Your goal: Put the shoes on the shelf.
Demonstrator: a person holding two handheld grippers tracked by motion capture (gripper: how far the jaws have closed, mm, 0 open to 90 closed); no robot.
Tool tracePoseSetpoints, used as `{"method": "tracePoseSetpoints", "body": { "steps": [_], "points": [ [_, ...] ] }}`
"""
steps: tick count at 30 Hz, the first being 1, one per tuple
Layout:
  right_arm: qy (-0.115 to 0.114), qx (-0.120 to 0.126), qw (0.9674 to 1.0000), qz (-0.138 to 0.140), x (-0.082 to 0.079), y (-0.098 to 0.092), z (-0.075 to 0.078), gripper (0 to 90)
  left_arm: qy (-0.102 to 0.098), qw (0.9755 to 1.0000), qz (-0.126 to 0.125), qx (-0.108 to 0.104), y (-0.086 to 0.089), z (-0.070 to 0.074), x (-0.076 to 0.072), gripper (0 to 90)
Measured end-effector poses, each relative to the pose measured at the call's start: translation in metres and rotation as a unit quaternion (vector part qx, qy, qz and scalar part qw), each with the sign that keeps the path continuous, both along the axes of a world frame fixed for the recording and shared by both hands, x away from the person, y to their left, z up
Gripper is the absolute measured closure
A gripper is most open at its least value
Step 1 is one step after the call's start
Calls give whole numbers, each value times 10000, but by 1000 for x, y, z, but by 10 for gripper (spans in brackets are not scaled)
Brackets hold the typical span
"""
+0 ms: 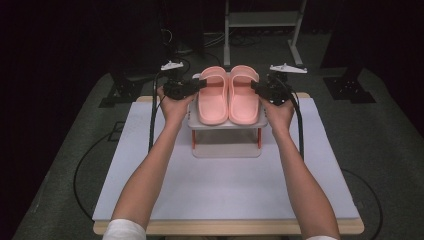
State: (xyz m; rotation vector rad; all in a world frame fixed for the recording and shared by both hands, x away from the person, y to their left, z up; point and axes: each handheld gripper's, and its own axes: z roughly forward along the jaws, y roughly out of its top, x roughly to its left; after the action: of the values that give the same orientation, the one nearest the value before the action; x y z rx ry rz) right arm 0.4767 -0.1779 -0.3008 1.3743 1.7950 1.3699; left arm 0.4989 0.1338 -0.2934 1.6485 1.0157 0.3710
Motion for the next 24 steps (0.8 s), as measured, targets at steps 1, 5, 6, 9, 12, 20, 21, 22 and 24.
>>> {"method": "tracePoseSetpoints", "body": {
  "steps": [1, 5, 6, 9, 12, 20, 21, 22, 24],
  "points": [
    [-3, -4, 10000, 2, 0, 0, 0, 630, -5, 10000, -1, 6, 0, 0, 0, 603],
    [9, -16, 10000, -2, 0, 0, 0, 629, 3, 10000, 10, 19, 0, 0, 1, 601],
    [19, -8, 10000, 2, 1, 0, 0, 629, -1, 10000, 14, 20, -1, 1, 1, 601],
    [20, -29, 10000, 8, 2, 1, 1, 627, -3, 10000, 18, 38, -1, 1, 1, 590],
    [15, -21, 10000, 10, 2, 1, 1, 627, -14, 10000, 31, 41, -1, 1, 2, 589],
    [18, 0, 10000, 29, 5, 0, 0, 628, -22, 10000, 51, 45, -1, 0, 3, 588],
    [6, 22, 10000, 27, 5, 0, 0, 627, -21, 10000, 50, 39, 0, 0, 3, 587],
    [6, 22, 10000, 27, 5, 0, 0, 627, -21, 10000, 50, 39, 0, 0, 3, 587],
    [6, 15, 10000, 22, 5, 0, -1, 627, -27, 10000, 55, 38, -1, 0, 3, 588]
  ]
}}
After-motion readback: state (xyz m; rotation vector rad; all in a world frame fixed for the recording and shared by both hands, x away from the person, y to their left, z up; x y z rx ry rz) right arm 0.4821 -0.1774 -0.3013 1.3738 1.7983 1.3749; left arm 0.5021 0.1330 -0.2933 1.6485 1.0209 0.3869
